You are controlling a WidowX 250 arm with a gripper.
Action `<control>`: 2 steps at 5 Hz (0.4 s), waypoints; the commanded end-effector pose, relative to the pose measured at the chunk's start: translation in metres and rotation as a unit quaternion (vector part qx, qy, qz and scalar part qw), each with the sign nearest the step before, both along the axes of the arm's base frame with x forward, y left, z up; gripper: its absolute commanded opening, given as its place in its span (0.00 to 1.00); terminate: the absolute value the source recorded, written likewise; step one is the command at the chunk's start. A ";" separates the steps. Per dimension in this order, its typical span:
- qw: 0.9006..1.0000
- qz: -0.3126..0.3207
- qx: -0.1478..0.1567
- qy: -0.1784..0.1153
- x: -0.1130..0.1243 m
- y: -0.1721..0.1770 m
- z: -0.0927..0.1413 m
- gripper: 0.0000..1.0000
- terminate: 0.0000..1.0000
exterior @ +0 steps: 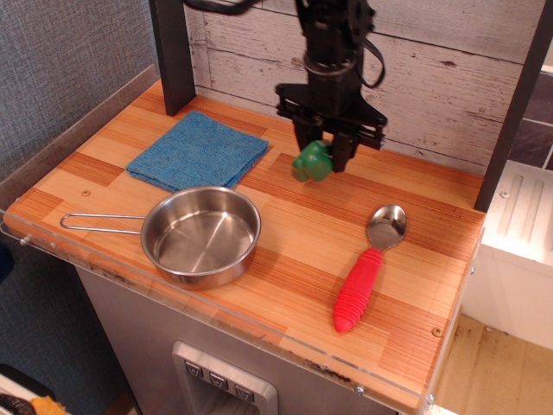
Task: Pick up the green bell pepper and place it on the right of the blue cloth
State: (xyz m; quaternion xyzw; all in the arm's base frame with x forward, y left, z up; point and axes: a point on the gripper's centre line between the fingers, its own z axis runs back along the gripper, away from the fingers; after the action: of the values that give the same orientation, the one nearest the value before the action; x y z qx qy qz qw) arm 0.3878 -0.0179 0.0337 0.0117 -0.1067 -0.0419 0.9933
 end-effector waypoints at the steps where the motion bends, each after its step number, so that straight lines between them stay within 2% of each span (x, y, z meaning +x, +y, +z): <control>1: 1.000 -0.007 0.005 -0.025 0.010 0.000 0.011 1.00 0.00; 2: 1.000 -0.012 -0.009 -0.021 0.002 -0.001 0.022 1.00 0.00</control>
State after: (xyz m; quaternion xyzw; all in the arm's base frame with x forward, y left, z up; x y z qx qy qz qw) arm 0.3840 -0.0225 0.0284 -0.0026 -0.0873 -0.0524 0.9948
